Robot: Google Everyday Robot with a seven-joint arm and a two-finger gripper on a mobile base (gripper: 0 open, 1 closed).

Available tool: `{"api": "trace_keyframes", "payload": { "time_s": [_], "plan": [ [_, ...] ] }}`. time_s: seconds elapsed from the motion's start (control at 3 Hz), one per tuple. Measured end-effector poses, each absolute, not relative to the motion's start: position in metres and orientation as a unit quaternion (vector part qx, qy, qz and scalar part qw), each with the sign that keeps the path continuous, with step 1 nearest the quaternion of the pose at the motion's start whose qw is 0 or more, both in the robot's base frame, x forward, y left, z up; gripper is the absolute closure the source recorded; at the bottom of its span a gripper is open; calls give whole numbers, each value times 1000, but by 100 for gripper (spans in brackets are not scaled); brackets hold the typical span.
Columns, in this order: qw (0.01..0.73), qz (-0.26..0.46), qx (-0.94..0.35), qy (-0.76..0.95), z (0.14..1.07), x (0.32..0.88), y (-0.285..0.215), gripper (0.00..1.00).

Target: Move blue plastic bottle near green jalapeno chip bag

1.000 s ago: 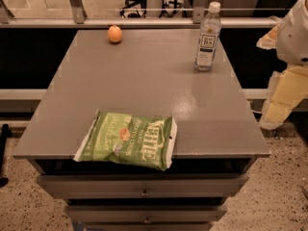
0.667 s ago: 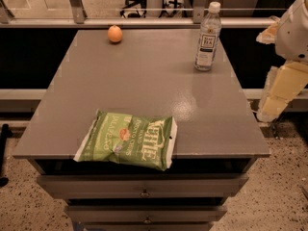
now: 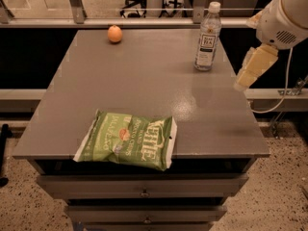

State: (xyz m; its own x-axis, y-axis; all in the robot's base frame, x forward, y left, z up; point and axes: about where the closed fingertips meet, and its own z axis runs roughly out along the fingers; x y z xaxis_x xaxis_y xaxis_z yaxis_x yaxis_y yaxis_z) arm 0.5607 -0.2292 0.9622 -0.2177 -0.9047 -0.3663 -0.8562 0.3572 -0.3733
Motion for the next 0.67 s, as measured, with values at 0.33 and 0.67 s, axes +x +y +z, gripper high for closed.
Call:
{"api": "trace_keyframes", "payload": {
  "time_s": [0.33, 0.67],
  "plan": [
    [268, -45, -565, 779, 962, 561, -229, 0],
    [288, -30, -549, 784, 955, 572, -228, 0]
  ]
}}
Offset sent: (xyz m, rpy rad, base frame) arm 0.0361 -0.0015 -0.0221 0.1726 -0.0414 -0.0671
